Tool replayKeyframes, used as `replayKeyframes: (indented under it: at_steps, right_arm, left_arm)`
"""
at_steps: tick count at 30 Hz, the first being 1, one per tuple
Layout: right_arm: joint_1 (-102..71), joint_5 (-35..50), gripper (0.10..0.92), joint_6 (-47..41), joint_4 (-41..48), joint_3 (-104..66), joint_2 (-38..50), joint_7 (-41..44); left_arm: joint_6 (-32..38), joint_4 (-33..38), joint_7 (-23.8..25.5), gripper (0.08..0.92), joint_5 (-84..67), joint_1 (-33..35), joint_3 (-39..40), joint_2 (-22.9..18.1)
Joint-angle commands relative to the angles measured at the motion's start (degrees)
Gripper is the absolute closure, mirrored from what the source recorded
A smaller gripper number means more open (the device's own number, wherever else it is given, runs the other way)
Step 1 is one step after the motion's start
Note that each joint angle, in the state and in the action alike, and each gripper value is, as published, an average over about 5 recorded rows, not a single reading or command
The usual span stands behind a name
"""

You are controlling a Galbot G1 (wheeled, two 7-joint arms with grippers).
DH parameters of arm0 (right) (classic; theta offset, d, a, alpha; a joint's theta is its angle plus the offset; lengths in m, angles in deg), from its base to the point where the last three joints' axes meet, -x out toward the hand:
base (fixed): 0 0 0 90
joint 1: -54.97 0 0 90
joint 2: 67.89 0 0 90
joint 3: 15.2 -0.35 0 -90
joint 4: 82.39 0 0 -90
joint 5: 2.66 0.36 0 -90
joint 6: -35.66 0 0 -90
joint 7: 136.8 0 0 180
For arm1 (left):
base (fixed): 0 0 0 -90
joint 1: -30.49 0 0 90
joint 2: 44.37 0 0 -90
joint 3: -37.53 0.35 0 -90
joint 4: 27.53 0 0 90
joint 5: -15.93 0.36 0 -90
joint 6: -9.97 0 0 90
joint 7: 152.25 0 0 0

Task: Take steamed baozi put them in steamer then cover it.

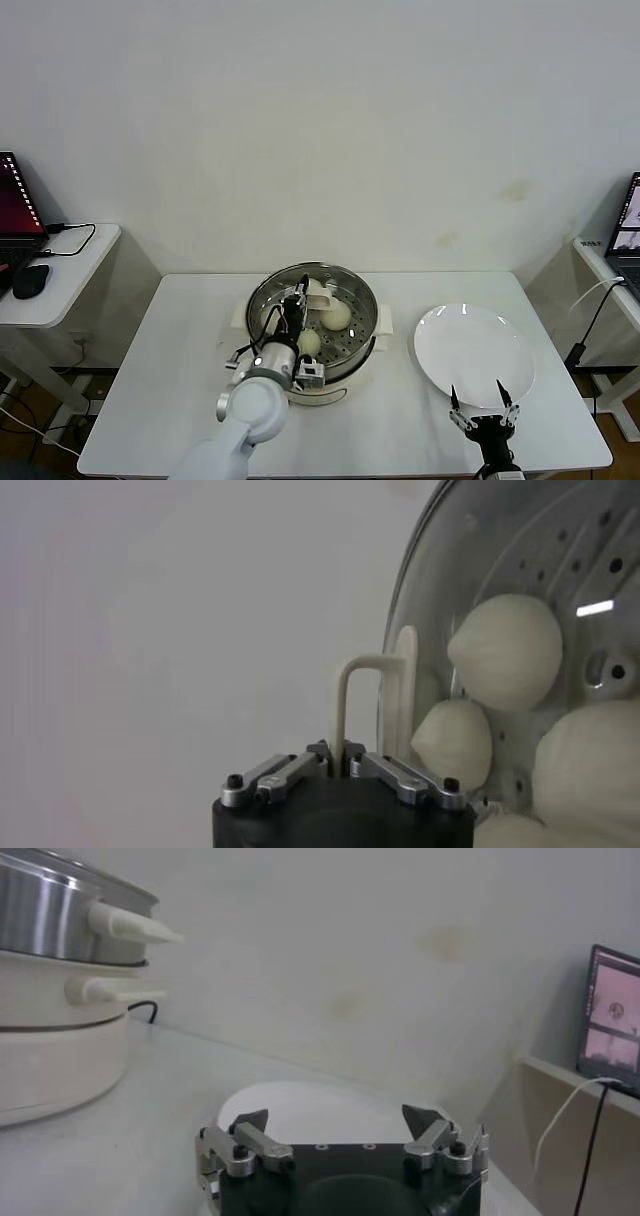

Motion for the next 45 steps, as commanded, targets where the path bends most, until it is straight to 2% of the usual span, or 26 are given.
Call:
replayKeyframes:
  at_steps: [1, 4, 10, 17, 21, 24, 27, 29, 31, 33, 38, 45]
  right_arm:
    - [0.07, -0.01, 0.203, -0.06, 0.01, 0.11, -0.01, 0.02]
    - [0.10, -0.03, 0.203, -0.06, 0.12, 0.18, 0.01, 0.03]
    - [0.05, -0.04, 0.203, -0.09, 0.13, 0.44, 0.07, 0.03]
    - [-0.35, 0.43, 0.203, -0.05, 0.11, 0.50, 0.88, 0.03]
    - [-0.96, 1.27, 0.203, 0.13, 0.04, 0.51, 2.01, 0.04]
    - [-1.26, 1.66, 0.203, 0.18, -0.15, 0.67, 2.53, 0.05]
    - [-1.25, 1.84, 0.203, 0.15, -0.27, 1.05, 2.40, 0.06]
    - [-1.36, 2.05, 0.203, 0.44, -0.29, 1.29, 2.42, 0.09]
    - [-1.72, 2.40, 0.203, 0.80, -0.51, 1.58, 2.60, 0.18]
    - [-2.34, 3.21, 0.203, 1.17, -1.08, 2.01, 3.15, 0.33]
    - [-4.24, 5.95, 0.203, 2.80, -3.14, 2.65, 5.24, 0.23]
    - [-7.68, 7.94, 0.203, 4.78, -5.84, 3.58, 7.33, -0.14]
  left_arm:
    - [0.54, 0.49, 0.04, 0.842, 0.14, 0.72, -0.10, -0.21]
    - [0.64, 1.38, -0.23, 0.789, -0.02, 1.64, -0.26, 0.02]
    - [0.93, 5.53, -1.47, 0.619, -1.77, 5.00, -1.60, 1.20]
    - [1.62, 14.01, -3.40, 0.411, -11.25, 13.01, -5.36, 5.73]
    - [3.68, 19.64, -6.14, 0.298, -18.93, 18.68, -8.82, 7.21]
    - [7.08, 23.13, -10.45, 0.220, -28.43, 24.11, -12.27, 7.82]
    - [13.10, 23.38, -18.98, 0.184, -42.55, 29.05, -16.81, 7.56]
    - [19.80, 21.29, -24.81, 0.179, -52.15, 31.54, -20.99, 6.25]
    - [24.72, 19.30, -28.03, 0.178, -59.81, 33.83, -24.92, 4.94]
    - [26.50, 18.00, -29.27, 0.177, -67.58, 36.48, -27.55, 4.46]
    - [29.23, 16.10, -29.79, 0.177, -83.72, 43.11, -28.44, 3.77]
    - [36.20, 14.05, -30.39, 0.177, -89.78, 49.88, -30.94, 2.54]
